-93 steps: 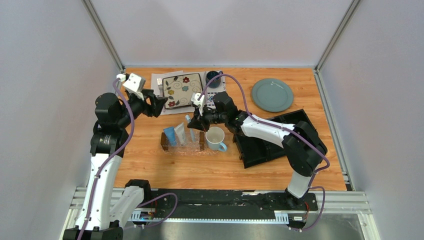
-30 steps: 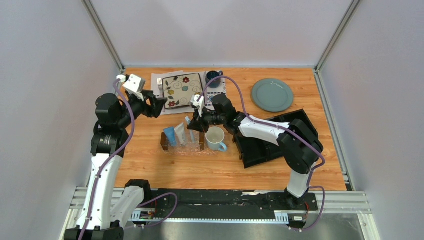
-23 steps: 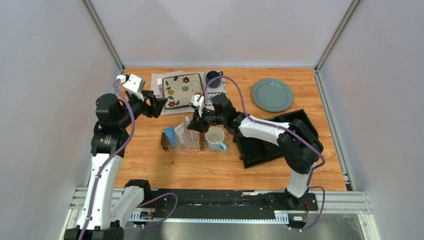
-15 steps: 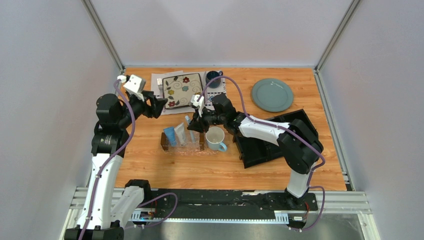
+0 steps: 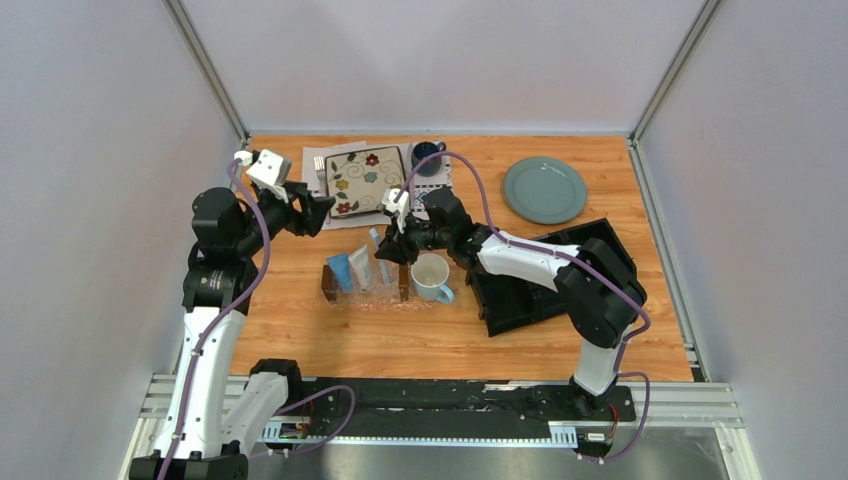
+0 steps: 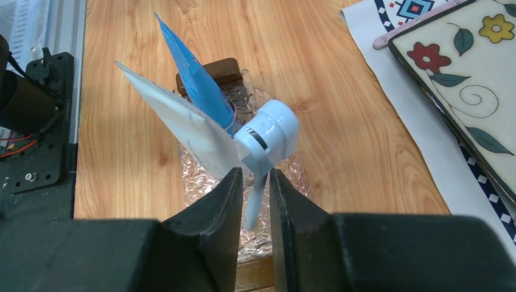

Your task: Prepare toiletry sets of a toothbrush and toothpaste on the tray

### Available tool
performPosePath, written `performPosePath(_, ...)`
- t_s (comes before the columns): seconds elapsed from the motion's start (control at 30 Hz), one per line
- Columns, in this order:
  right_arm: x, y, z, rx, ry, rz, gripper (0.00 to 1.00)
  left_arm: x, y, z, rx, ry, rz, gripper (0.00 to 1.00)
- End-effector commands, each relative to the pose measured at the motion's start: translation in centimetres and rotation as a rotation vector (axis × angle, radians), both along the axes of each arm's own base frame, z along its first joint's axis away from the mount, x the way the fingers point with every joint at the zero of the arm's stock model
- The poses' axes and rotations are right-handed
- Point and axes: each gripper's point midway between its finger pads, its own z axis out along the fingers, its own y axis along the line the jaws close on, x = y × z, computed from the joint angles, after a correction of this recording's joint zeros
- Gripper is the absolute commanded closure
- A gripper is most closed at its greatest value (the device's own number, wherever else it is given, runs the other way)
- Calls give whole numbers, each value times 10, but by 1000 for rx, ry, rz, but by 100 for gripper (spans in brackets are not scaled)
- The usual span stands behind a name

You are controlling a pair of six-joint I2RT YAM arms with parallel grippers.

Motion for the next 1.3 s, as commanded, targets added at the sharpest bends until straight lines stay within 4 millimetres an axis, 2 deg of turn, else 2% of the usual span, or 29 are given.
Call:
performPosePath(0.0, 7, -2, 2, -1, -35, -18, 74, -1, 0, 10, 3, -43, -11, 28)
performPosePath(0.53, 11, -5, -1, -12, -35, -30, 73, -2, 0, 11, 2, -46, -13, 28)
performPosePath(0.83, 14, -10, -2, -28, -41, -47, 66, -2, -1, 9, 3, -41, -16, 28)
performPosePath(1.07, 13, -16, 8, -26, -55, -53, 64, -3, -1, 10, 2, -41, -16, 28)
performPosePath(1.17, 10, -24, 9, -46, -66, -55, 63, -4, 0, 11, 7, -43, -16, 28)
performPosePath(1.2, 9, -27, 18, -40, -81, -58, 62, -4, 0, 11, 8, -42, -16, 28)
performPosePath(1.27, 5, -34, 19, -64, -85, -60, 61, -5, 0, 12, 8, -44, -15, 28)
